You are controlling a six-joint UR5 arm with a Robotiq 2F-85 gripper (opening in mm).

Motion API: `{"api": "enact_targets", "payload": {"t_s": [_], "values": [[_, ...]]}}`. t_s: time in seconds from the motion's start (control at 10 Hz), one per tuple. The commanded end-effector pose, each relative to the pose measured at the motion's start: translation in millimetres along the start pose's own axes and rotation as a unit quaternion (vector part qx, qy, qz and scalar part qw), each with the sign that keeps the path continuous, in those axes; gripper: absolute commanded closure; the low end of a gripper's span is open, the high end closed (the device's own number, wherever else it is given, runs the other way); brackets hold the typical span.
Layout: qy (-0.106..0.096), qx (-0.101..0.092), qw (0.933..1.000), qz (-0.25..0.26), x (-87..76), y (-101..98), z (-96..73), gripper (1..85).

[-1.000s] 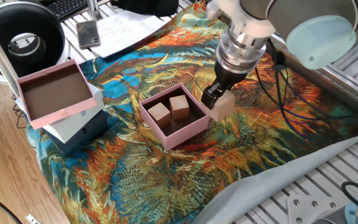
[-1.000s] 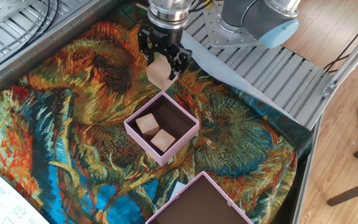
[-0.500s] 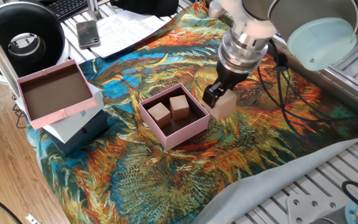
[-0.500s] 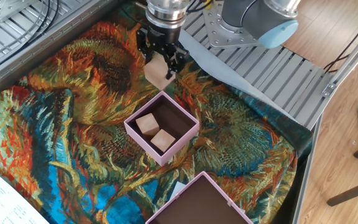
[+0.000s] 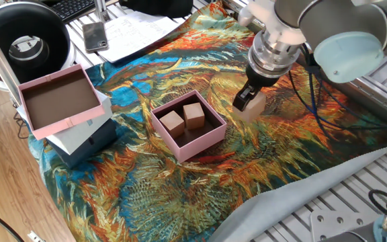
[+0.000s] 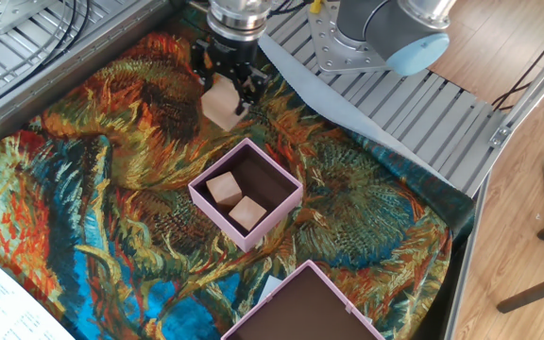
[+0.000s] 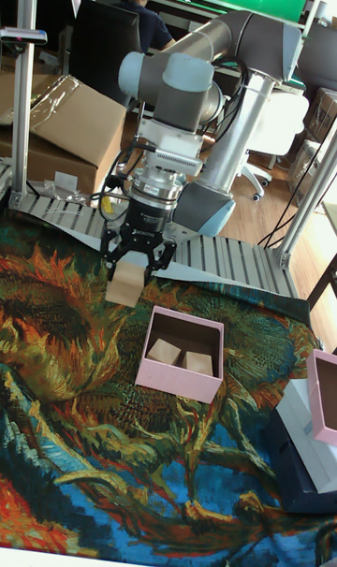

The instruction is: Take everything out of the gift box

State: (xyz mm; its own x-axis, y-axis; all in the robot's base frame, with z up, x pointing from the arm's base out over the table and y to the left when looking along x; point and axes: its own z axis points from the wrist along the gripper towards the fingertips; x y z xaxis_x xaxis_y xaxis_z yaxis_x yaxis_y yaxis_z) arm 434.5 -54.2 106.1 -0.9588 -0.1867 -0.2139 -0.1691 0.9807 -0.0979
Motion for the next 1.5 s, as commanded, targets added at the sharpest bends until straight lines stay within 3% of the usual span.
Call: {"api": "enact_targets", "payload": {"t_s": [0.0, 0.6, 1.0, 1.1, 1.4], "values": [[-0.015, -0.004, 0.9996, -0.023, -10.1, -17.8, 18.1, 52.0], [-0.036, -0.016, 0.9984, -0.039, -29.1, -9.0, 51.8, 51.3], [-0.044, -0.028, 0.9974, -0.05, -35.6, -0.1, 57.7, 49.3], [-0.047, -0.032, 0.9969, -0.054, -37.5, 2.1, 58.9, 43.7], [-0.052, -0.039, 0.9959, -0.063, -39.7, 4.6, 60.2, 41.0]]}}
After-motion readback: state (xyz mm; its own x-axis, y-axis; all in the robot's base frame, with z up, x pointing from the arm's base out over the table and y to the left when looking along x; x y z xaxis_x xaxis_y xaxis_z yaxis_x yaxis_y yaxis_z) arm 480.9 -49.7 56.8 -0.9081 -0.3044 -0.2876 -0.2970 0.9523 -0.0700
